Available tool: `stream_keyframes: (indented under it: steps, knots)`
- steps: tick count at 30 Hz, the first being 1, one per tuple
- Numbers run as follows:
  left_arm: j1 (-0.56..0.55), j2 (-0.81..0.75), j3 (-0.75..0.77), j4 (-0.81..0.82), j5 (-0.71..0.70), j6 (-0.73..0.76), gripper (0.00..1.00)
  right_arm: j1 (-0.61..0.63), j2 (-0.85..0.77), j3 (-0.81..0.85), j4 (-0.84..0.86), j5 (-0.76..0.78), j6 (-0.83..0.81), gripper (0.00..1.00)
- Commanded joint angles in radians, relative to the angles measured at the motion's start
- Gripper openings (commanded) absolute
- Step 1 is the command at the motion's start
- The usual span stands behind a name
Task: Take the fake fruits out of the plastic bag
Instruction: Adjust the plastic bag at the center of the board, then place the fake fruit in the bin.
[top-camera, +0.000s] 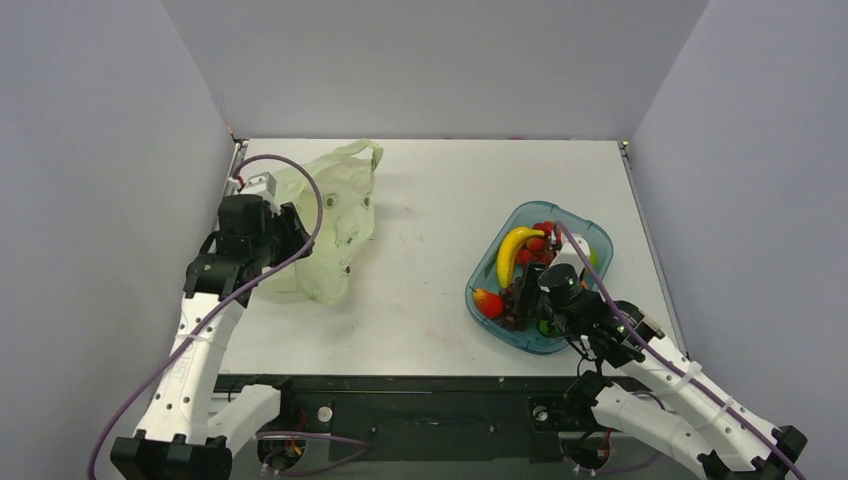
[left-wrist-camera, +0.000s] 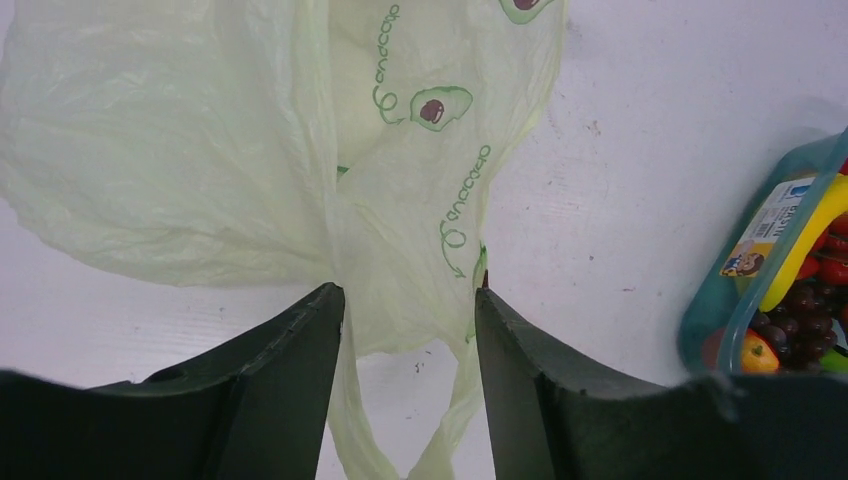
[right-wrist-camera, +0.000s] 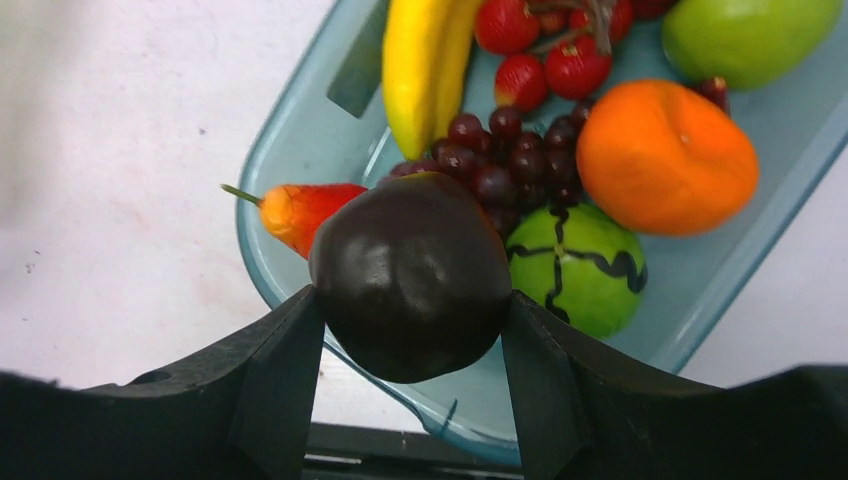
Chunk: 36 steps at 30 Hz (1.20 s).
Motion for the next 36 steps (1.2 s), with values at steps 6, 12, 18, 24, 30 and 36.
stream_keyframes:
  steps: [6,12,18,24,30,36]
  knots:
    - [0.013,-0.157,0.212,-0.079,0.02,0.022,0.52,-0.025,-0.036,-0.005,-0.234,-0.059,0.172,0.18]
    - [0.013,-0.217,0.301,-0.087,0.084,-0.017,0.53,-0.026,-0.046,-0.077,-0.226,-0.093,0.206,0.36]
    - [0.012,-0.252,0.36,-0.093,0.129,-0.052,0.54,-0.026,-0.058,-0.103,-0.213,-0.053,0.22,0.67]
    - [0.012,-0.266,0.39,-0.124,0.116,-0.054,0.54,-0.025,-0.081,-0.103,-0.191,-0.053,0.227,0.83]
    - [0.012,-0.282,0.406,-0.137,0.096,-0.063,0.54,-0.026,-0.173,-0.014,-0.19,-0.005,0.195,0.85]
    - [0.013,-0.322,0.41,-0.094,0.103,-0.062,0.58,-0.025,-0.202,0.191,-0.197,0.152,0.049,0.89]
